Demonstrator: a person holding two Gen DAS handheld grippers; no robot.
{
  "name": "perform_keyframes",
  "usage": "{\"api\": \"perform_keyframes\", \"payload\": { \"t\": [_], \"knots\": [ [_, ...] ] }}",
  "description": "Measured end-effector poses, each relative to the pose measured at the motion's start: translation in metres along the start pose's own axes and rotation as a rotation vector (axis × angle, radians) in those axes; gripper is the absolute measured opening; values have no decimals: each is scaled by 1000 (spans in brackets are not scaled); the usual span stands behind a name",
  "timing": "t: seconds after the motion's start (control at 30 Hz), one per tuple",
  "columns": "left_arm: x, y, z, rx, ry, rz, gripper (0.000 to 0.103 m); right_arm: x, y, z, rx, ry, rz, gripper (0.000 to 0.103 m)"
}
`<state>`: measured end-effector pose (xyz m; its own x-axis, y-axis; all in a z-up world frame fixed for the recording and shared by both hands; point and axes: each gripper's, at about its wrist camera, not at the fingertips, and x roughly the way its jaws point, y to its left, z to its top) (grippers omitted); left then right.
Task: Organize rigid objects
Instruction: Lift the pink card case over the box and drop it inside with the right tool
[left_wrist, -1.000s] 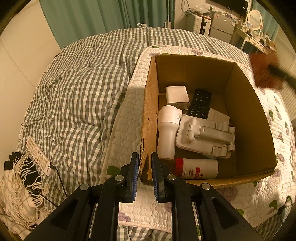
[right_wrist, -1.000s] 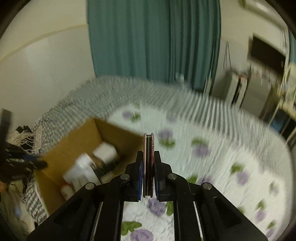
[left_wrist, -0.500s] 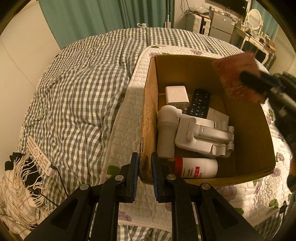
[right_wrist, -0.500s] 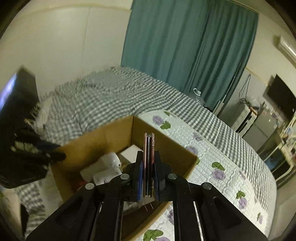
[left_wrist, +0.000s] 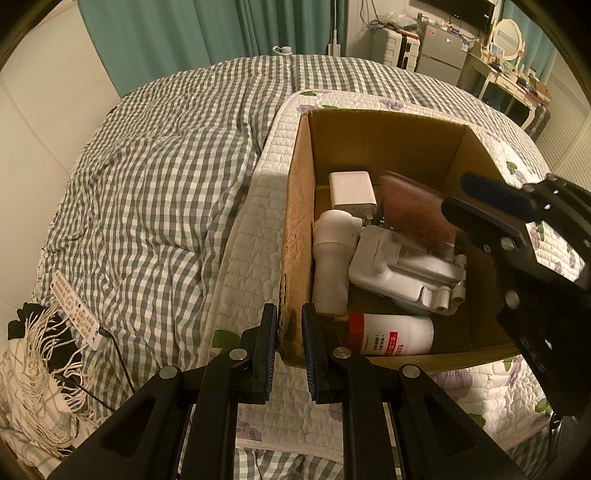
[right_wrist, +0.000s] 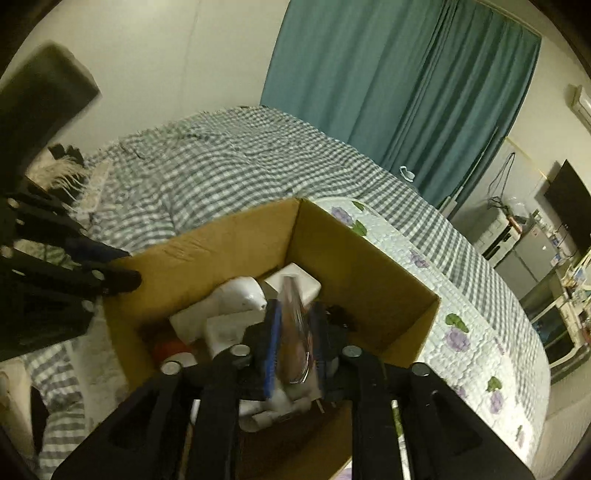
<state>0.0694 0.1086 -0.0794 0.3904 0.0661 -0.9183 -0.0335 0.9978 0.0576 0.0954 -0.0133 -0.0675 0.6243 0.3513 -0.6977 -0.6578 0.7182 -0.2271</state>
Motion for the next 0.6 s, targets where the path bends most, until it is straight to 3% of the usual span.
{"api": "perform_keyframes", "payload": {
  "t": [0.1,0.23,0.37,0.6],
  "knots": [
    [0,0,0,2,-1,2,14,-11,-5,1,30,-17,16,42],
    [0,-1,0,1,-1,1,14,-31,-18,2,131,-53,61,46],
    [0,0,0,0,-1,0,14,-51,-33,-2,236,-89,45,63],
    [0,0,0,-4,-3,-1,14,-61,-46,-27,392,-83,-4,66]
  ]
}}
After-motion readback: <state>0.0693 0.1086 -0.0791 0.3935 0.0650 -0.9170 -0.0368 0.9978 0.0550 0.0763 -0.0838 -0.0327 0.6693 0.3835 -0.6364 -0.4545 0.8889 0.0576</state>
